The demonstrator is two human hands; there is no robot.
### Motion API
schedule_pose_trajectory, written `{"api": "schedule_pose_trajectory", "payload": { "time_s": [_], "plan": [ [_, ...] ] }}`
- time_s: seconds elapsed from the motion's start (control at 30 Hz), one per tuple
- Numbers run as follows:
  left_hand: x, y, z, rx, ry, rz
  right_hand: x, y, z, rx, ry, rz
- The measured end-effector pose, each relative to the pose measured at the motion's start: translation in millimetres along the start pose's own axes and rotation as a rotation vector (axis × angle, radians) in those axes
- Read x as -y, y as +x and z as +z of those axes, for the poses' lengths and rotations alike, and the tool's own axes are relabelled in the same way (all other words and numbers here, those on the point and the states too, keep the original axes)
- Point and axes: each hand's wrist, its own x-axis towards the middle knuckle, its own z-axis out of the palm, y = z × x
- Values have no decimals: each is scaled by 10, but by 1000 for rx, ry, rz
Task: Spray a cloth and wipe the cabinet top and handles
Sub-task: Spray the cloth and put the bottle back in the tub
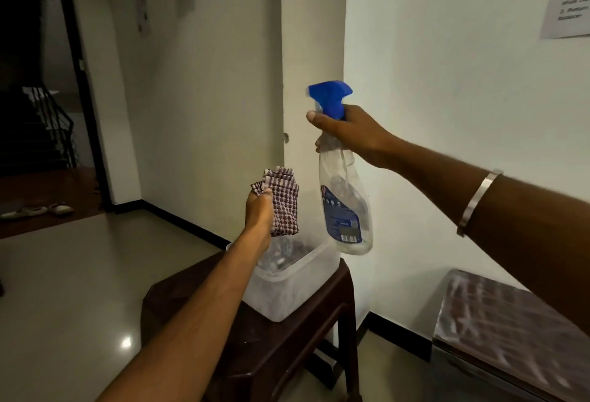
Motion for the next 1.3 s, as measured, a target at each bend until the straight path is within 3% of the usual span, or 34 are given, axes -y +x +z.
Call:
{"api": "schedule_pose_trajectory", "payload": {
  "time_s": [0.67,0.93,1.3],
  "plan": [
    [222,270,-88,-52,180,56,-352,641,561,-39,46,-37],
    [223,234,-160,-87,233,74,-852,492,736,54,-57,235],
    [213,170,-147,-75,178,49,-1274,77,695,93,-10,380]
  ]
}}
